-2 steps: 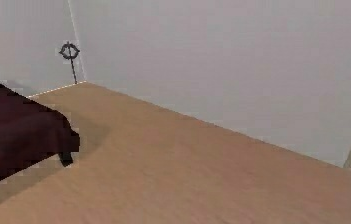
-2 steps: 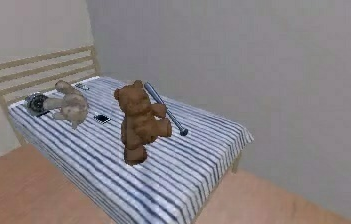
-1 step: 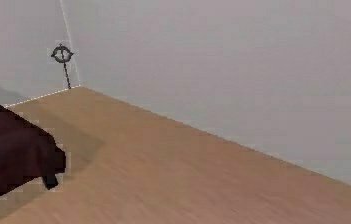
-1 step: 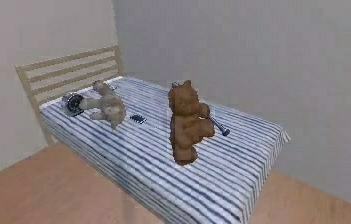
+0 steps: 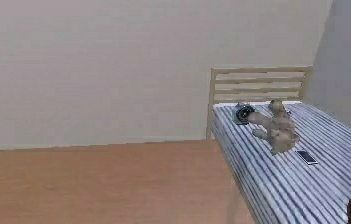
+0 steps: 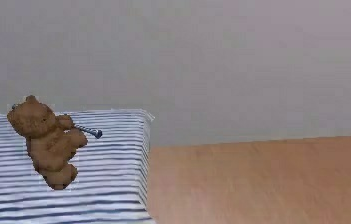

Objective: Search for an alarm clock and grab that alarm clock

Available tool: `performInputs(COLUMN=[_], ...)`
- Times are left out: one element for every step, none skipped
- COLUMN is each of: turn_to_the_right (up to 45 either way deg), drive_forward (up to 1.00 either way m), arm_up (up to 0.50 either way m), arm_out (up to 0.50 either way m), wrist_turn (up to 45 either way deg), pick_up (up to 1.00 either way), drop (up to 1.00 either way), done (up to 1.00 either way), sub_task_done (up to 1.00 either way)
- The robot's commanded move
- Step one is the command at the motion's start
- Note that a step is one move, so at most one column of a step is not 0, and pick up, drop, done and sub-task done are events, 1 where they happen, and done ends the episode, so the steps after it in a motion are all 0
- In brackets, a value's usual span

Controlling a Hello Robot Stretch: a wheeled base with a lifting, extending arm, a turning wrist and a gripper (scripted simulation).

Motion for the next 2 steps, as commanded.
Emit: performInputs(turn_to_the_right=[0.0,-45.0], drive_forward=[0.75,0.0], arm_up=[0.0,0.0], arm_out=[0.0,0.0], wrist_turn=[0.0,0.0], pick_up=[0.0,0.0], drop=[0.0,0.0], done=[0.0,0.0], sub_task_done=[0.0,0.0])
